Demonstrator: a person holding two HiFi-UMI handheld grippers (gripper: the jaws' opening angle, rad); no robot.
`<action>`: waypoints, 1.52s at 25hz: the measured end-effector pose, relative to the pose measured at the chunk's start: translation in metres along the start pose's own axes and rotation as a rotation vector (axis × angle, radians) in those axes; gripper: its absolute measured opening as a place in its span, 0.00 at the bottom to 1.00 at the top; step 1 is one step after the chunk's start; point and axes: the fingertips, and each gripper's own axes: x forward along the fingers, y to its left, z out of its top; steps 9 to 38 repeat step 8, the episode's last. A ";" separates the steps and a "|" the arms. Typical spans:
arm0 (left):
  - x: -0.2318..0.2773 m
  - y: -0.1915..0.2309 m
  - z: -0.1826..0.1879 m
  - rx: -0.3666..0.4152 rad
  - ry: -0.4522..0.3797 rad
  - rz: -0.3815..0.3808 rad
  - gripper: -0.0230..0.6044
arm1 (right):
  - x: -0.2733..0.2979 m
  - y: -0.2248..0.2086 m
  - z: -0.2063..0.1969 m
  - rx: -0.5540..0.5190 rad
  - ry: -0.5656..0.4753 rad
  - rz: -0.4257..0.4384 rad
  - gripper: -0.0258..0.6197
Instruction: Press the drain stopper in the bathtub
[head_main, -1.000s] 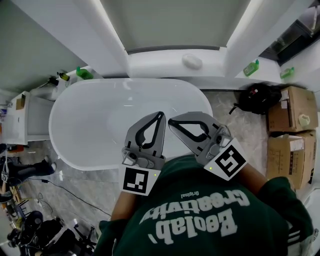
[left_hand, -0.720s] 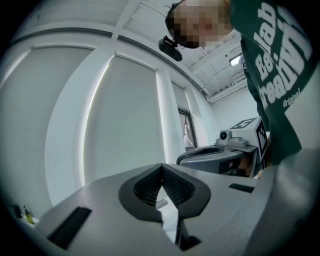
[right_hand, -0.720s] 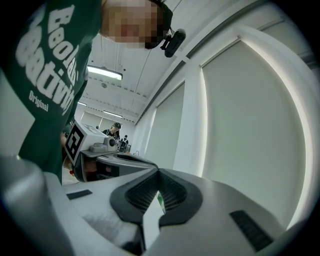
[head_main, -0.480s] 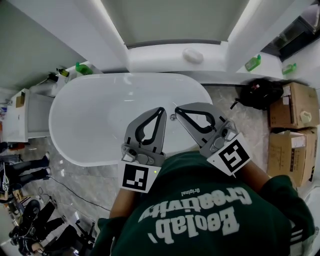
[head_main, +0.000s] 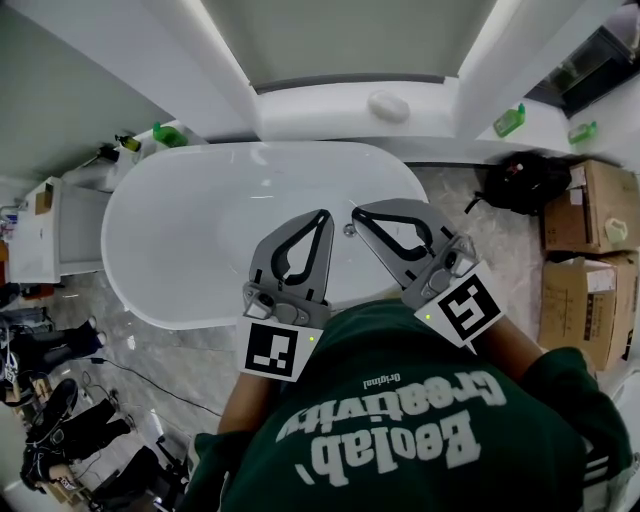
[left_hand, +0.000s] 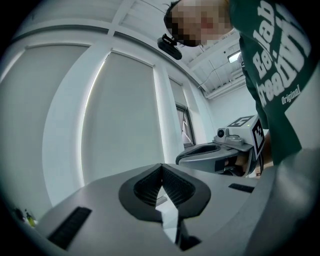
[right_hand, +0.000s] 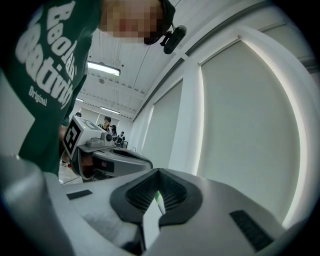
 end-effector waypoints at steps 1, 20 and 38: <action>-0.001 -0.001 0.001 -0.006 -0.004 0.000 0.05 | 0.000 0.000 -0.001 -0.004 0.005 -0.003 0.06; -0.004 -0.006 0.001 -0.012 0.004 -0.014 0.05 | 0.000 0.003 -0.001 0.016 0.009 0.009 0.06; -0.004 -0.006 0.001 -0.012 0.004 -0.014 0.05 | 0.000 0.003 -0.001 0.016 0.009 0.009 0.06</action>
